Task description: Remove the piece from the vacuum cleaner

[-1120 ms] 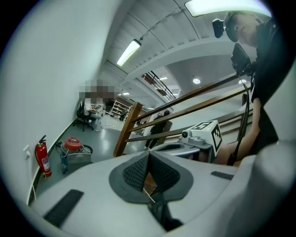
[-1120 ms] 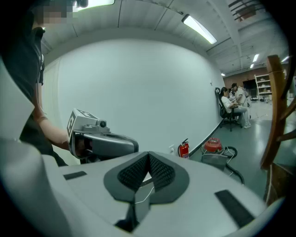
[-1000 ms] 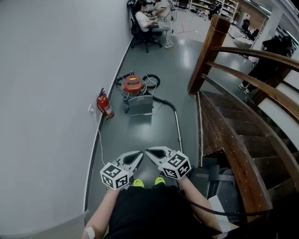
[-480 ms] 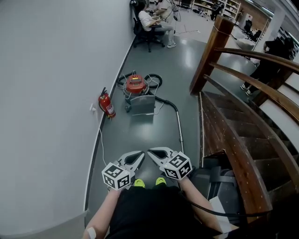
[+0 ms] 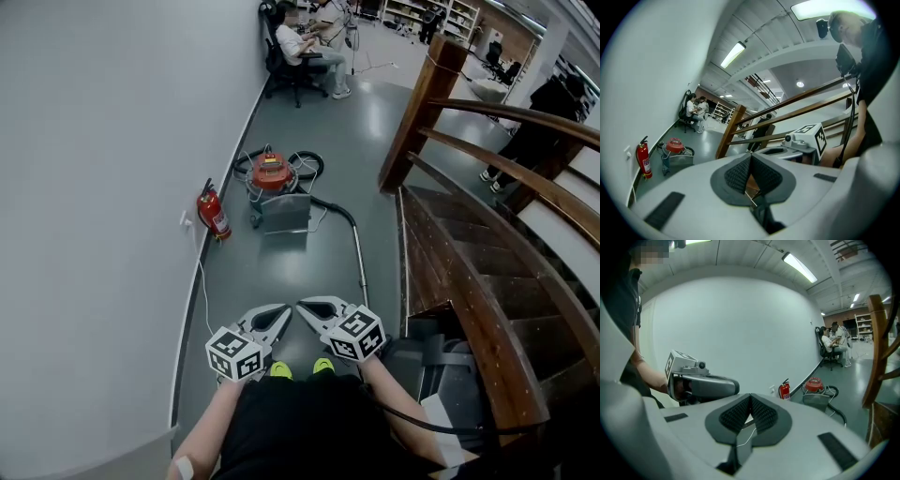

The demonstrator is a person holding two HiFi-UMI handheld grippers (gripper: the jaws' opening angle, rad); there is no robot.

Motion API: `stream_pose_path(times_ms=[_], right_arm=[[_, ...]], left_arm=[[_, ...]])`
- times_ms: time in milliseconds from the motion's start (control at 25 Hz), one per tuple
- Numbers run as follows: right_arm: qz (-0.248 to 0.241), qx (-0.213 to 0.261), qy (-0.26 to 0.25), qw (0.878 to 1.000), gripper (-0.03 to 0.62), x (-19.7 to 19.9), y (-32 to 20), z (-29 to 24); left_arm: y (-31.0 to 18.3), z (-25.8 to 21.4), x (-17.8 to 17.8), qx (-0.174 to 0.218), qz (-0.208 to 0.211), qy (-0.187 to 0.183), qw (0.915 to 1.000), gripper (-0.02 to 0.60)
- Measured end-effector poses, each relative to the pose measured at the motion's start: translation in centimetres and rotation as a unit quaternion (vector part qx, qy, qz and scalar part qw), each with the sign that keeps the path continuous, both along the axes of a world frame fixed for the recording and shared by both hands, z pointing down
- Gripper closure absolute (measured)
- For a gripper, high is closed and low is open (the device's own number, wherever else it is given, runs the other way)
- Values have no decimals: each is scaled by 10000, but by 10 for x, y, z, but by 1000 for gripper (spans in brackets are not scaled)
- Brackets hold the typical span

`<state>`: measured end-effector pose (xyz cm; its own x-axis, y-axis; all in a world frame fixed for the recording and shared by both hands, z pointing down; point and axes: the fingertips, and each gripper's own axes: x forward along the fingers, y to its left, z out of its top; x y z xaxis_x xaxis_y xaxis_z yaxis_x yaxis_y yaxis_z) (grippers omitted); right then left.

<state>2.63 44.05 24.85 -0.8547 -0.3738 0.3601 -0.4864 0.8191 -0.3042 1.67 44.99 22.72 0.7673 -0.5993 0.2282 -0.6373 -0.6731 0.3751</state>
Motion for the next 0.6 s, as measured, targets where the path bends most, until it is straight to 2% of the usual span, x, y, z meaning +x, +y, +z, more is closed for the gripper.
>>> stream_pose_path(times_ms=[600], right_arm=[[296,4,124,9995,583,-21,5,6]], left_arm=[[6,2,-30,-32,178,103,9998,574]])
